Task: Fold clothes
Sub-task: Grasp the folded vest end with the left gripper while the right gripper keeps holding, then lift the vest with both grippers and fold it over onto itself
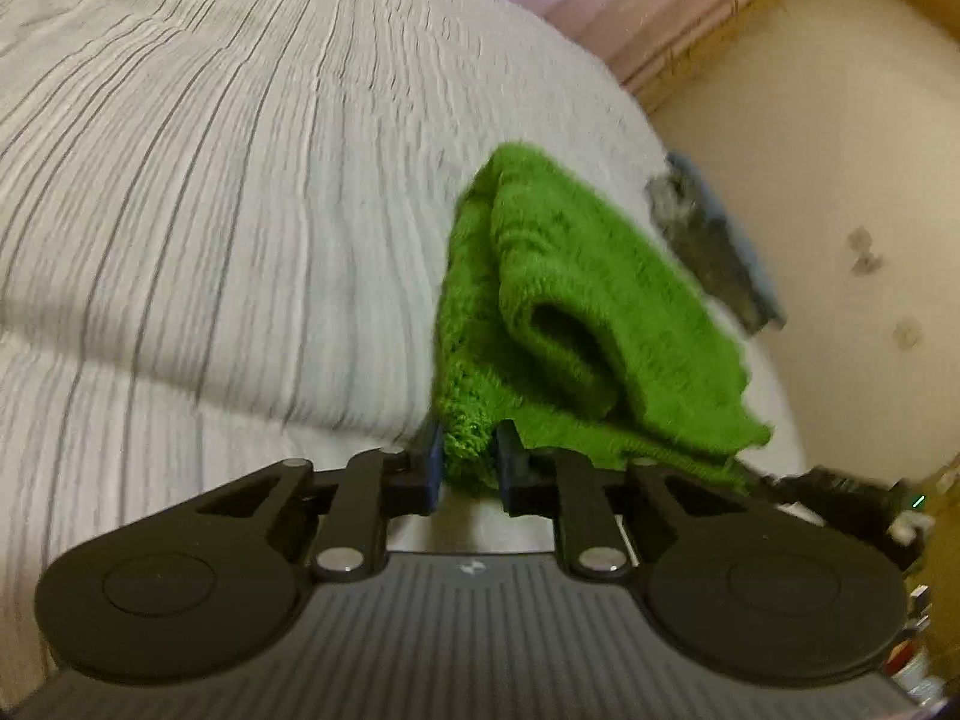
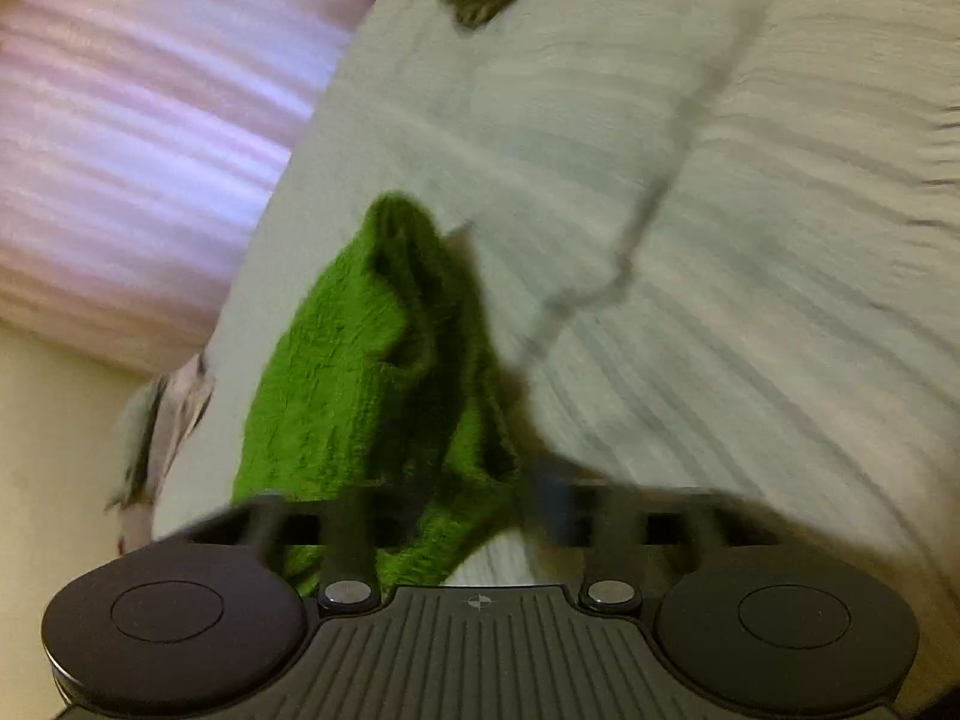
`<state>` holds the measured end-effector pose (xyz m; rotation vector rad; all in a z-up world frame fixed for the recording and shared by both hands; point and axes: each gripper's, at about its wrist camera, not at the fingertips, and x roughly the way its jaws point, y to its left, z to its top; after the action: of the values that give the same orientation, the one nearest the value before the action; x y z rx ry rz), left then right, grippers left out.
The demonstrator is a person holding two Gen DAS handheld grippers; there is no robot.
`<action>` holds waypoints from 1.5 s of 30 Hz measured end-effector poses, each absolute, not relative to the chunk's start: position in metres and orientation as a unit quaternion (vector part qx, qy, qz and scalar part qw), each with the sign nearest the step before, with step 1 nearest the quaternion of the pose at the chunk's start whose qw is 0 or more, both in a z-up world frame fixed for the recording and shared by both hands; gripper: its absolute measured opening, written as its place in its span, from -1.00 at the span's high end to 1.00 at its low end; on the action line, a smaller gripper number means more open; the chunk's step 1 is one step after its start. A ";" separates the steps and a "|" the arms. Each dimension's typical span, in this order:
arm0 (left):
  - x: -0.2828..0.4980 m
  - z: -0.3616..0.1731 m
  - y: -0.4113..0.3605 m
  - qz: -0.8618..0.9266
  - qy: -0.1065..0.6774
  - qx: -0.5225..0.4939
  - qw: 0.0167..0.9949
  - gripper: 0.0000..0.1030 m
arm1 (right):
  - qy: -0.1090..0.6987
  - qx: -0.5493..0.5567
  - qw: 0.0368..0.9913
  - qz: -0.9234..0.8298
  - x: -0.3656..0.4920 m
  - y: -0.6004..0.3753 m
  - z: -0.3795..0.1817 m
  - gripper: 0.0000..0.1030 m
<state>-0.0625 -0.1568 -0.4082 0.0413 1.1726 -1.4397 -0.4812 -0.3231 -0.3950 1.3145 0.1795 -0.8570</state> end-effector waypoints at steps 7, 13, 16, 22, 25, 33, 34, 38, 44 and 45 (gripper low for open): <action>-0.025 -0.377 -0.154 -0.621 0.502 -0.045 0.600 0.15 | -0.049 0.625 0.706 -0.328 -0.490 -0.320 -0.372 -0.14; -0.014 -0.385 -0.190 -0.604 0.545 -0.069 0.576 0.10 | -0.032 0.667 0.678 -0.307 -0.458 -0.333 -0.399 -0.13; -0.016 -0.394 -0.201 -0.603 0.561 -0.077 0.561 0.11 | -0.016 0.658 0.683 -0.316 -0.447 -0.342 -0.400 -0.09; -0.018 -0.410 -0.212 -0.590 0.584 -0.089 0.550 0.13 | 0.010 0.667 0.669 -0.328 -0.443 -0.353 -0.411 0.13; -0.019 -0.412 -0.212 -0.593 0.583 -0.087 0.548 0.29 | 0.019 0.652 0.684 -0.326 -0.442 -0.352 -0.412 0.71; -0.025 -0.388 -0.186 -0.646 0.535 -0.106 0.534 0.80 | -0.009 0.607 0.730 -0.314 -0.479 -0.324 -0.372 0.76; -0.028 -0.385 -0.179 -0.654 0.526 -0.104 0.534 0.80 | 0.003 0.605 0.729 -0.320 -0.479 -0.322 -0.375 0.76; -0.039 -0.400 -0.168 -0.642 0.532 -0.076 0.547 0.80 | 0.015 0.610 0.719 -0.333 -0.485 -0.309 -0.381 0.76; -0.049 -0.387 -0.158 -0.660 0.492 -0.070 0.563 0.80 | 0.035 0.589 0.734 -0.337 -0.485 -0.301 -0.374 0.76; -0.051 -0.392 -0.158 -0.655 0.492 -0.058 0.571 0.80 | 0.041 0.586 0.732 -0.344 -0.484 -0.298 -0.379 0.76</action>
<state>-0.0511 -0.1584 -0.3917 -0.1364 1.1547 -1.5364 -0.4845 -0.2984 -0.3790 1.2899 0.0902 -0.7562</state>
